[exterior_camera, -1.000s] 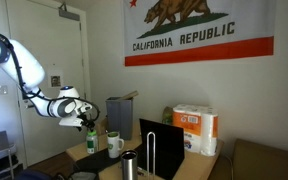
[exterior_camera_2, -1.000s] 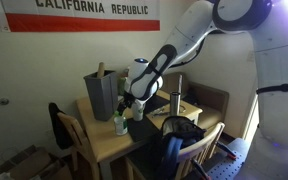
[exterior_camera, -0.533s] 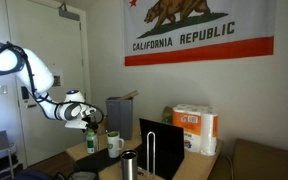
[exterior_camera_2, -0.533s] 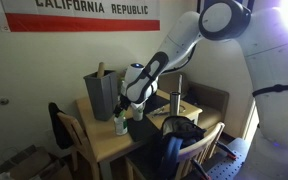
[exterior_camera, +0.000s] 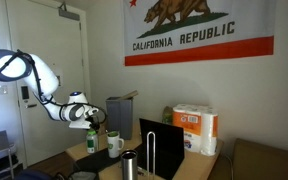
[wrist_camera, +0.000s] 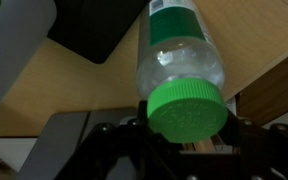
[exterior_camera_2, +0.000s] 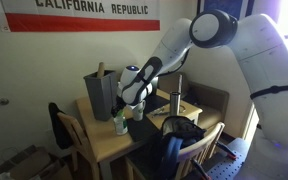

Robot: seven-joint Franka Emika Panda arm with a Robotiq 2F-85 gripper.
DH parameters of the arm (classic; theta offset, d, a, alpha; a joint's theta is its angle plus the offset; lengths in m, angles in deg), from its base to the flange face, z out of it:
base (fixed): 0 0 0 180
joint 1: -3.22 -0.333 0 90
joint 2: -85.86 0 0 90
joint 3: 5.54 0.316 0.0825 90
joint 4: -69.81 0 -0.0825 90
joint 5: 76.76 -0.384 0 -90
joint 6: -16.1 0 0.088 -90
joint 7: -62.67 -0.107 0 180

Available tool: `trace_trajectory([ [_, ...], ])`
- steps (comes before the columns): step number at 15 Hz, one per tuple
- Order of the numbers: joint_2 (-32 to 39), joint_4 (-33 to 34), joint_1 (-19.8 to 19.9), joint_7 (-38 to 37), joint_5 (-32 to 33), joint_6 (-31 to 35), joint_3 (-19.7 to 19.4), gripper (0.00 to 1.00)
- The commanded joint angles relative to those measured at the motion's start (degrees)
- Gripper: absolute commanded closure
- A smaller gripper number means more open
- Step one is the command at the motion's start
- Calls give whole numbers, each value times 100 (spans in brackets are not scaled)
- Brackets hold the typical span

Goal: Place the container with the green lid inside the bag

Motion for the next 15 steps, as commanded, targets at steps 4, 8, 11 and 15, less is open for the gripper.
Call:
trace_trajectory([
  [4, 32, 160, -364, -54, 193, -154, -360, 60],
  [8, -228, 131, -233, -3, 43, -524, -168, 60],
  [11, -502, 126, -64, 61, -138, -1102, 24, 60],
  [15, -1008, 13, 187, 121, -534, -2009, 232, 60],
])
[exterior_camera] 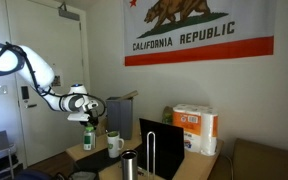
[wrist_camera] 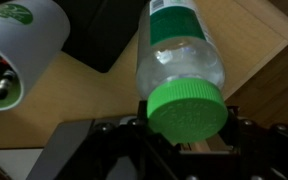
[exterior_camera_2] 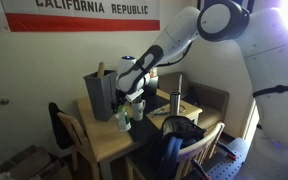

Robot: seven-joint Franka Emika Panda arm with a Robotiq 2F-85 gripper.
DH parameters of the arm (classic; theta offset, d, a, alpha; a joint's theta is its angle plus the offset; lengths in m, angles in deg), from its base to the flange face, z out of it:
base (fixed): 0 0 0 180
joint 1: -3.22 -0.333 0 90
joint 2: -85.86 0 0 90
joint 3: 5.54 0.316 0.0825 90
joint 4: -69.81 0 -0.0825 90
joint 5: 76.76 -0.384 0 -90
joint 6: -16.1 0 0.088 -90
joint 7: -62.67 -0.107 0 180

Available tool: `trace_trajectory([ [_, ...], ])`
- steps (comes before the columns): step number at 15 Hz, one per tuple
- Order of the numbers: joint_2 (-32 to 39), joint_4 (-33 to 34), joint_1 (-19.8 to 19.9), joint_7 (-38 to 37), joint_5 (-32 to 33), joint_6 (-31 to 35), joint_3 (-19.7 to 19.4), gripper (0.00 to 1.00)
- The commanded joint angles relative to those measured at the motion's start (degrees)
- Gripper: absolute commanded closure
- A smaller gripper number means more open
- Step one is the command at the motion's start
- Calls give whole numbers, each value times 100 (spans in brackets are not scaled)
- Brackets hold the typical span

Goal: Place the container with the green lid inside the bag

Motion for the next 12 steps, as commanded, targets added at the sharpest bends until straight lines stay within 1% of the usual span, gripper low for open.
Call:
trace_trajectory([
  [1, -646, -244, 232, 38, -324, -835, 142, 60],
  [2, -785, -305, 267, 23, -382, -1027, 134, 60],
  [4, -1133, -592, 236, -266, -260, -1355, -47, 60],
  [6, -1465, -984, 283, -499, -214, -1506, -161, 60],
  [12, -2649, -2514, 502, -1414, -10, -1477, -504, 60],
])
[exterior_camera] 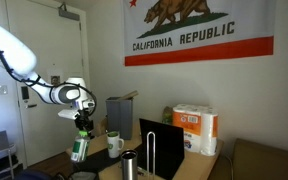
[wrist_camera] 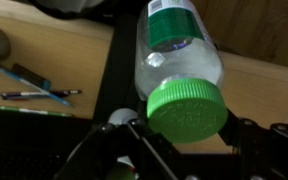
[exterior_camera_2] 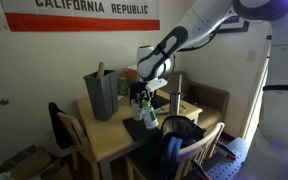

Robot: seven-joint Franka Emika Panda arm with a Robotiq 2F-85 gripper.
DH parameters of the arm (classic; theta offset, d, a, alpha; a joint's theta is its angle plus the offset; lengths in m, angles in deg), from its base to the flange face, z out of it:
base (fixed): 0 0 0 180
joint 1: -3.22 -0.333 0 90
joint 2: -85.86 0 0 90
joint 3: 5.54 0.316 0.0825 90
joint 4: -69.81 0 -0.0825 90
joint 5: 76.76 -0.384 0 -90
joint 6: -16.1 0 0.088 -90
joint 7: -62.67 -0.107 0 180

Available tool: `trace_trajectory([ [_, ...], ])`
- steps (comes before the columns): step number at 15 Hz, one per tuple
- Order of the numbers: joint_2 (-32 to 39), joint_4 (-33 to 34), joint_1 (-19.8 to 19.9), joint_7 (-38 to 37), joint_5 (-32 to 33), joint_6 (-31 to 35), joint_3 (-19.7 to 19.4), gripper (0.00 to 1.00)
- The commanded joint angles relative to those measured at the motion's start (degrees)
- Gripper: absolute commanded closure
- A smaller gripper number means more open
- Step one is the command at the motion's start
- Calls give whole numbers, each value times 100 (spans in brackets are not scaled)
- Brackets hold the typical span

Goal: Place the container with the green lid inside the bag

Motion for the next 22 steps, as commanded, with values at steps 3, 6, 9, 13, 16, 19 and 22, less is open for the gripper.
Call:
trace_trajectory([
  [3, -1354, -1431, 336, -837, 335, -119, -196, 60],
  [6, -1771, -1721, 558, -1003, 480, -302, -194, 60],
  [9, -1971, -1923, 744, -1195, 743, -388, -131, 60],
  [13, -1967, -2269, 921, -1541, 1169, -61, -79, 60],
  [16, -1798, -2523, 1049, -1938, 1589, 489, -54, 60],
  [19, -1515, -2756, 1246, -2506, 2276, 1277, -3, 60],
  [22, -1084, -2845, 1374, -3288, 3244, 2044, -70, 60],
])
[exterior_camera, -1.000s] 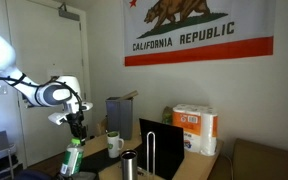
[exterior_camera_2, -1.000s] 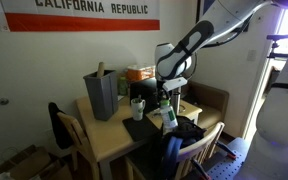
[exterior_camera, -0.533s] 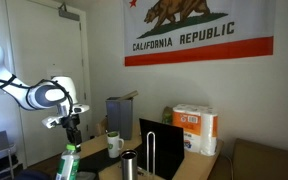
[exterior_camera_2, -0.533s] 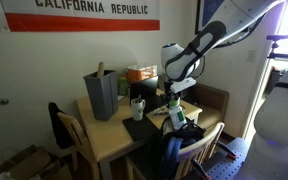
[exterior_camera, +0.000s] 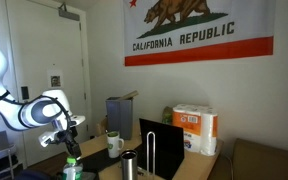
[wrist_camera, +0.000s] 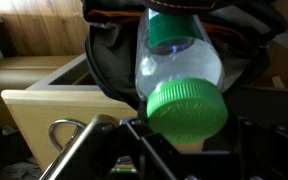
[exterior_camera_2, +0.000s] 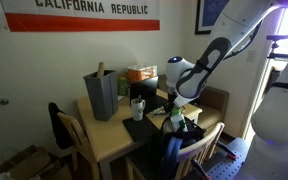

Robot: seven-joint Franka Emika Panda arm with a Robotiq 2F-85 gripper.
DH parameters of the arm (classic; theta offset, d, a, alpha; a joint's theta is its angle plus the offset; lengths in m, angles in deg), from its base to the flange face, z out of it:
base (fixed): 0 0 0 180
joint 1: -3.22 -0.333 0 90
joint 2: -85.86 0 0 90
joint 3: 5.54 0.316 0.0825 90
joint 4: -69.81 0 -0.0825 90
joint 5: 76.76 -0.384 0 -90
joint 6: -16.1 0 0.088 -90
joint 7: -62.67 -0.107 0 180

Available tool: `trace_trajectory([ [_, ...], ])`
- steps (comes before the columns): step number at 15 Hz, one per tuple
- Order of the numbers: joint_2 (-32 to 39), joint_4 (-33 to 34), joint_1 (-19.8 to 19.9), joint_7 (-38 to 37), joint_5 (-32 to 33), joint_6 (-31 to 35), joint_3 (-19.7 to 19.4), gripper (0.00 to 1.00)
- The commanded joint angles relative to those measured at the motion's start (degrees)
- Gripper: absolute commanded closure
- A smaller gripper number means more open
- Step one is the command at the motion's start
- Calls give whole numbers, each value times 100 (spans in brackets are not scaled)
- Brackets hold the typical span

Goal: Place the container with the green lid inside the bag

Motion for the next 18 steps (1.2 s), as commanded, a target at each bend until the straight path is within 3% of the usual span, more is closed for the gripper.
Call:
trace_trajectory([
  [1, 485, -66, 248, -944, 1091, 762, 28, 60],
  [6, 1068, 36, 244, -2195, 2492, 1087, -138, 60],
  [13, 1401, 166, 191, -2975, 3221, 1053, -153, 60],
  [14, 1430, 186, 187, -3018, 3252, 1041, -145, 10],
  [18, 1529, 251, 168, -2913, 3169, 984, -110, 0],
])
